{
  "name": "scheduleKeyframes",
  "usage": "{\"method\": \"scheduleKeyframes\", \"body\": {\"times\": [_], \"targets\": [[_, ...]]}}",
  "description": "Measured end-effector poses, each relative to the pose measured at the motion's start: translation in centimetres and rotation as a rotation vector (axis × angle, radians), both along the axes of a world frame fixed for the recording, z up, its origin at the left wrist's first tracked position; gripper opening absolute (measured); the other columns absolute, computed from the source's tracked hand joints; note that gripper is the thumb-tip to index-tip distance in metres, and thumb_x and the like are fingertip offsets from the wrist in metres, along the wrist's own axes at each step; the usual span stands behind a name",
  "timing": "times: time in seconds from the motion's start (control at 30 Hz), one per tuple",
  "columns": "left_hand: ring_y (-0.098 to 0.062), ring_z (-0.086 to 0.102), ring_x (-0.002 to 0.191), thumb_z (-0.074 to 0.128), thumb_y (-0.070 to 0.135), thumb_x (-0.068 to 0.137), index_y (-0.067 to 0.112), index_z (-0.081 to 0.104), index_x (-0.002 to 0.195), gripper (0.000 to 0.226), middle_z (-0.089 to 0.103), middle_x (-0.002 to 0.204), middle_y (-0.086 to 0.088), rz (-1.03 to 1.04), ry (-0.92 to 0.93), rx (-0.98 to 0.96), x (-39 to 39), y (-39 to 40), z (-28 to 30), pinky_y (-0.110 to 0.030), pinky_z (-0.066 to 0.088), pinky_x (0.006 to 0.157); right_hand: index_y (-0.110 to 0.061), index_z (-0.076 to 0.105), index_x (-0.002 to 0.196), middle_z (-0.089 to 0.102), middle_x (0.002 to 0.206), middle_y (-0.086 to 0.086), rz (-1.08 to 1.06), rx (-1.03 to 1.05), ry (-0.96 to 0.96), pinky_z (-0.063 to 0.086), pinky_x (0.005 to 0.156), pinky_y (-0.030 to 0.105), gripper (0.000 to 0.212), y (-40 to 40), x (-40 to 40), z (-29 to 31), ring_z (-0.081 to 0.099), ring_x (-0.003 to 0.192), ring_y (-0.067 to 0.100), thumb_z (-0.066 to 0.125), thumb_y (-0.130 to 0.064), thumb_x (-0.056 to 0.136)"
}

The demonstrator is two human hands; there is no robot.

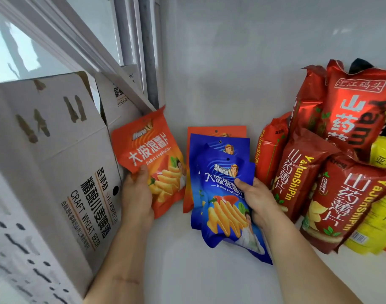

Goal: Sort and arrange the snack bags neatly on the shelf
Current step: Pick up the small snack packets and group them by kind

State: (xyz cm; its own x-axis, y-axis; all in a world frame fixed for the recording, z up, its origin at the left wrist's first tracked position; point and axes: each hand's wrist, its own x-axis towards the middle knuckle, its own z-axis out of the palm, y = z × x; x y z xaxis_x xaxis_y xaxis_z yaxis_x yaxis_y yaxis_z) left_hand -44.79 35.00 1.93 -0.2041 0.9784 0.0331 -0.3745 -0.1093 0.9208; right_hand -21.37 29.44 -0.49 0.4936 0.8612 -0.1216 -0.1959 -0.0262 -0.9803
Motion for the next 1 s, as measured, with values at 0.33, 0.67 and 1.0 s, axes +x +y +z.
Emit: {"method": "scheduleKeyframes", "body": {"times": [0.33, 0.67, 1.0], "targets": [[-0.011, 0.061, 0.081, 0.045, 0.036, 0.104, 0.021, 0.061, 0.116, 0.025, 0.064, 0.093, 0.012, 0.303, 0.571, 0.301, -1.6, -5.2, 5.9, -0.026, 0.042, 0.074, -0.019, 0.062, 0.109, 0.076, 0.096, 0.006, -0.105, 0.022, -0.031, 0.061, 0.075, 0.044, 0.014, -0.5, -0.2, 0.1, 0.074, 0.082, 0.025, 0.064, -0.025, 0.096], [-0.028, 0.060, 0.089, 0.048, 0.035, 0.103, 0.019, 0.062, 0.101, 0.022, 0.065, 0.095, -0.004, 0.182, 0.758, 0.056, -1.9, -5.7, 6.4, -0.035, 0.043, 0.079, -0.022, 0.060, 0.102, 0.073, 0.100, 0.005, -0.146, 0.028, -0.147, 0.061, 0.079, 0.049, 0.010, -0.4, -0.1, 0.0, 0.073, 0.086, 0.025, 0.064, -0.028, 0.095], [-0.026, 0.071, 0.089, 0.059, 0.027, 0.098, 0.016, 0.073, 0.095, 0.019, 0.077, 0.094, -0.006, -0.170, 0.657, -0.105, 1.5, -6.7, 3.4, -0.044, 0.055, 0.091, -0.022, 0.060, 0.095, 0.073, 0.100, 0.007, -0.135, 0.102, -0.131, 0.060, 0.075, 0.041, 0.003, -0.5, -0.1, -0.1, 0.072, 0.085, 0.023, 0.063, -0.022, 0.096]]}}
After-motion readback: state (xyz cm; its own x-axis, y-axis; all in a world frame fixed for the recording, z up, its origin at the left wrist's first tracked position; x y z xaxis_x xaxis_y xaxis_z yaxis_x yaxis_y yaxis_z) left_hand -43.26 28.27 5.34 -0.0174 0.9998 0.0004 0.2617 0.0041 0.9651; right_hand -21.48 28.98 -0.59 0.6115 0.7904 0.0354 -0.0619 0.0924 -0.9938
